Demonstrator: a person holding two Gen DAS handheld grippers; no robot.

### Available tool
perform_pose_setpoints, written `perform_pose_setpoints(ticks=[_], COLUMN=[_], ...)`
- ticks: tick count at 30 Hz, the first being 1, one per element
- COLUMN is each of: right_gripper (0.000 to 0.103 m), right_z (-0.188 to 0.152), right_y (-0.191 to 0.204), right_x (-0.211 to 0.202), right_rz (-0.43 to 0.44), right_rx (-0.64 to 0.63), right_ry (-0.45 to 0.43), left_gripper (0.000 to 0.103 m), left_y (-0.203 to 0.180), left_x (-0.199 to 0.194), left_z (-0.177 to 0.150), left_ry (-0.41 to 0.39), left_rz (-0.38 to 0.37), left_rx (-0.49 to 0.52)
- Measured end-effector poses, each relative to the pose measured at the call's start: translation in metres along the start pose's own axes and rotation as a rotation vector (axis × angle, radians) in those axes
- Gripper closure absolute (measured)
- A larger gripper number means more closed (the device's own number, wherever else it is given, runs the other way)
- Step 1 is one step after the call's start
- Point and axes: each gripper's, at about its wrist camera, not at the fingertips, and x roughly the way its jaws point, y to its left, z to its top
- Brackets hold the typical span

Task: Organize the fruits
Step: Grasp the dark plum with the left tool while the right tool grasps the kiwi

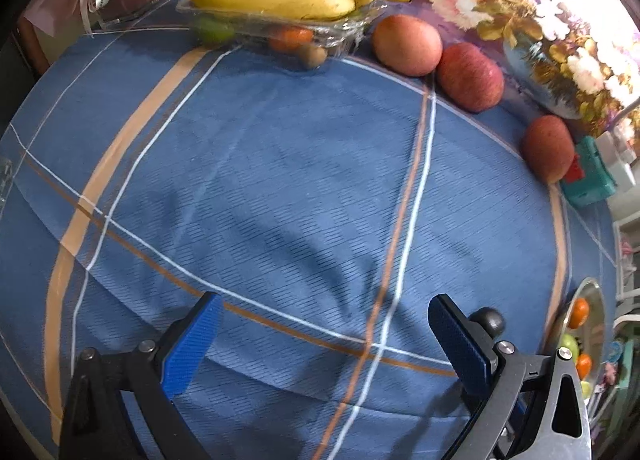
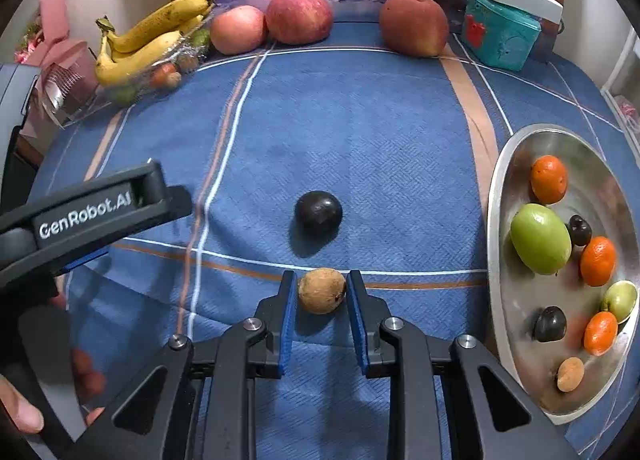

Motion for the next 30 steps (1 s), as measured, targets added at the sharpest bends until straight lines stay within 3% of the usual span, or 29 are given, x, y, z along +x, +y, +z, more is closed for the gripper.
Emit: perform_pose_setpoints(ticks=[5,8,13,19,23,26,30], right_gripper=[0.077,0.077,0.077,0.077,0.077,0.077,0.077], right_z=[0.004,0.006,0.010,0.011,0.010,0.009,0.010], right_y=[-0.003,-0.018,-0.055,-0.081,-0.088,-0.092,-0.094], right_x=[-0.012,-0.023,-0.042,-0.057,-0.058,-0.055,-0.053], right_rz=[0.030,0.006,0.010,0.022,0.023,0.021,0.018], right_rx=[0.021,0.057,0.179,0.260,0.277,0.286,0.289], right_ry=[-0.031,-0.065,-0.100,-0.139,-0.137,-0.130,-0.125], left_gripper=[0.000,0.000,0.003,0.019,0.029,0.043,0.070], left_y=[-0.018,-0.034,-0.066,-0.105,-0.117,-0.117,-0.117], left_x=[-0.004,-0.004,-0.002,0.009,0.025,0.034,0.031], left_z=[0.000,-0.003,-0.010,-0.019,-0.024,-0.025,-0.025], left_ry=[-0.016,-0.030,-0.046,-0.025,0.005,0.015,0.006], left_rz=[-0.044,-0.035,-0.123,-0.185,-0.185,-0.178,-0.204], left_rx=[0.061,0.132,0.227,0.350,0.359,0.336,0.327])
